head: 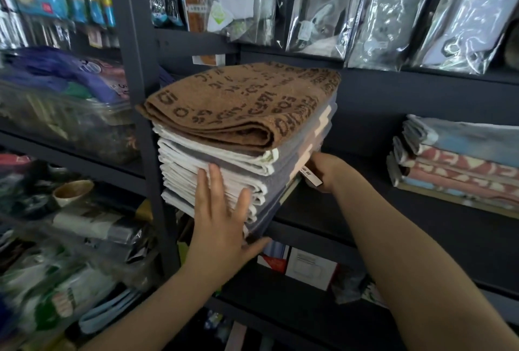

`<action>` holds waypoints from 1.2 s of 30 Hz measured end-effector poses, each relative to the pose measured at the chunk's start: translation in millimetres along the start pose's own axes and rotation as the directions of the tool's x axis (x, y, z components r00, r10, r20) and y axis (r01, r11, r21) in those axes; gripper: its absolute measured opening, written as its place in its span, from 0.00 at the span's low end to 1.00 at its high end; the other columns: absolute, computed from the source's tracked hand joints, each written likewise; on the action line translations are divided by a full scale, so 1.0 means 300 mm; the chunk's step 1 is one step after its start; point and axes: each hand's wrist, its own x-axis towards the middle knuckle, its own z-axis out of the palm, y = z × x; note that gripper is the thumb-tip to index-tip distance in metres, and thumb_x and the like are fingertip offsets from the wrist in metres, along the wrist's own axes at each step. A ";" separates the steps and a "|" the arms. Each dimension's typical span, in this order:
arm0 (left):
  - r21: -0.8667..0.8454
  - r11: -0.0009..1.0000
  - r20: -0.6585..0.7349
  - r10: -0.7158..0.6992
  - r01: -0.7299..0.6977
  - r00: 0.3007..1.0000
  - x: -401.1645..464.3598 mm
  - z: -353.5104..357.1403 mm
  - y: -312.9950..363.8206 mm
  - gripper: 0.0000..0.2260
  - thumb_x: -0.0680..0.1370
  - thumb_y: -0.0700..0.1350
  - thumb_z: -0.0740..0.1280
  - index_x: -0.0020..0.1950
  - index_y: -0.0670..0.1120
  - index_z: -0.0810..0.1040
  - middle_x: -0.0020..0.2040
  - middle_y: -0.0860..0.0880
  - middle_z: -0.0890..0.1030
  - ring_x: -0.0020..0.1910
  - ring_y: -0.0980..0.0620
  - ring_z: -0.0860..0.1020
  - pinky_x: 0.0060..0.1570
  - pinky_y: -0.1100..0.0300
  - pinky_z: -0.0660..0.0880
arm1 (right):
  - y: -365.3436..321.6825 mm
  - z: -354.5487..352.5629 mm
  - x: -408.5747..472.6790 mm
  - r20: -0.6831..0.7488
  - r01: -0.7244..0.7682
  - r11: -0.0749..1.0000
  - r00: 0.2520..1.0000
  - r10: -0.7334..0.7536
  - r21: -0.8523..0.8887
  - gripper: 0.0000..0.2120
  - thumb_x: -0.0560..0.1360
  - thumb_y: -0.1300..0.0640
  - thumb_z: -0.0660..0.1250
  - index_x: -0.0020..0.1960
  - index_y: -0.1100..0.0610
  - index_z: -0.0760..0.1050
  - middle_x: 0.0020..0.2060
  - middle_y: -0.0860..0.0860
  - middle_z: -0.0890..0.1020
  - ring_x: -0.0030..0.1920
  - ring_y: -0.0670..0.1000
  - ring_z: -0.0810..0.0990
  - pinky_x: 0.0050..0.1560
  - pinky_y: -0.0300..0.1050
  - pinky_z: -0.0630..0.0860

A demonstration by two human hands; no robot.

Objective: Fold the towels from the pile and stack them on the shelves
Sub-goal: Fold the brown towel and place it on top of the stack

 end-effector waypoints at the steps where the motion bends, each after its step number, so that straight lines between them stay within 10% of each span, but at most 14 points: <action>1: 0.055 0.998 0.017 -0.001 0.000 1.000 0.004 0.006 -0.002 0.45 0.70 0.62 0.65 0.75 0.50 0.40 0.70 0.29 0.51 0.70 0.27 0.50 0.67 0.34 0.53 | 0.003 0.003 0.003 -0.006 -0.006 1.000 1.000 0.006 -0.007 0.09 0.79 0.55 0.61 0.42 0.57 0.70 0.35 0.52 0.76 0.32 0.49 0.74 0.16 0.32 0.68; 7: -0.053 0.998 0.083 0.028 -0.024 0.996 0.021 -0.024 -0.081 0.32 0.74 0.57 0.62 0.71 0.51 0.49 0.72 0.32 0.50 0.72 0.31 0.50 0.69 0.40 0.53 | 0.067 -0.085 -0.017 0.050 0.026 0.978 0.998 -0.037 0.206 0.09 0.77 0.67 0.56 0.40 0.59 0.70 0.22 0.53 0.79 0.20 0.48 0.78 0.18 0.35 0.71; 16: -0.096 0.965 0.309 -0.205 0.245 0.929 0.228 0.041 -0.210 0.31 0.76 0.43 0.66 0.75 0.43 0.56 0.71 0.39 0.64 0.69 0.39 0.64 0.62 0.46 0.68 | 0.104 -0.121 -0.077 -0.031 0.034 0.823 0.999 -0.019 0.567 0.06 0.78 0.67 0.58 0.44 0.63 0.70 0.60 0.61 0.74 0.62 0.59 0.74 0.56 0.46 0.76; 24: 0.096 0.922 0.564 -0.361 0.375 0.743 0.418 0.230 -0.293 0.24 0.80 0.44 0.57 0.74 0.49 0.52 0.64 0.41 0.70 0.61 0.41 0.69 0.52 0.47 0.72 | 0.054 -0.042 0.023 -0.076 0.112 0.741 0.994 -0.082 0.662 0.17 0.77 0.71 0.58 0.64 0.65 0.68 0.65 0.62 0.70 0.65 0.62 0.71 0.61 0.47 0.73; 26: 0.098 0.906 0.617 -0.381 0.413 0.689 0.434 0.231 -0.309 0.24 0.79 0.46 0.58 0.73 0.50 0.53 0.61 0.41 0.73 0.57 0.41 0.72 0.51 0.48 0.73 | 0.047 -0.038 0.022 -0.083 0.116 0.767 0.993 -0.083 0.631 0.15 0.77 0.70 0.57 0.63 0.65 0.69 0.63 0.63 0.71 0.62 0.62 0.73 0.48 0.43 0.79; 29: 0.045 0.888 0.491 -0.419 0.458 0.764 0.422 0.176 -0.288 0.18 0.77 0.47 0.64 0.65 0.45 0.67 0.54 0.41 0.77 0.50 0.41 0.76 0.44 0.50 0.75 | 0.050 -0.078 -0.051 -0.039 0.015 0.930 0.999 -0.001 0.368 0.05 0.78 0.62 0.60 0.51 0.63 0.74 0.45 0.60 0.80 0.41 0.55 0.81 0.24 0.38 0.77; 31: -0.035 0.970 0.199 -0.228 0.239 0.953 0.392 0.143 -0.239 0.13 0.73 0.43 0.69 0.55 0.40 0.74 0.48 0.40 0.78 0.46 0.39 0.76 0.39 0.50 0.75 | 0.070 -0.108 -0.108 -0.013 0.024 0.998 1.000 -0.023 0.061 0.06 0.78 0.58 0.62 0.49 0.61 0.75 0.36 0.56 0.82 0.30 0.49 0.81 0.24 0.35 0.75; 33: -0.036 0.995 -0.006 0.098 -0.098 0.995 0.385 0.148 -0.190 0.12 0.69 0.39 0.71 0.50 0.39 0.77 0.45 0.40 0.78 0.43 0.39 0.77 0.37 0.51 0.75 | 0.096 -0.104 -0.139 -0.044 0.201 0.959 0.976 -0.214 -0.202 0.07 0.77 0.58 0.63 0.50 0.61 0.76 0.32 0.53 0.81 0.25 0.46 0.77 0.24 0.35 0.73; 36: 0.115 0.901 -0.069 0.428 -0.419 0.901 0.433 0.225 -0.149 0.14 0.69 0.41 0.65 0.54 0.43 0.76 0.50 0.43 0.77 0.46 0.43 0.76 0.42 0.52 0.74 | 0.145 -0.083 -0.112 0.026 0.438 0.356 0.659 -0.752 -0.825 0.07 0.77 0.56 0.63 0.49 0.58 0.77 0.35 0.53 0.81 0.33 0.51 0.79 0.31 0.41 0.74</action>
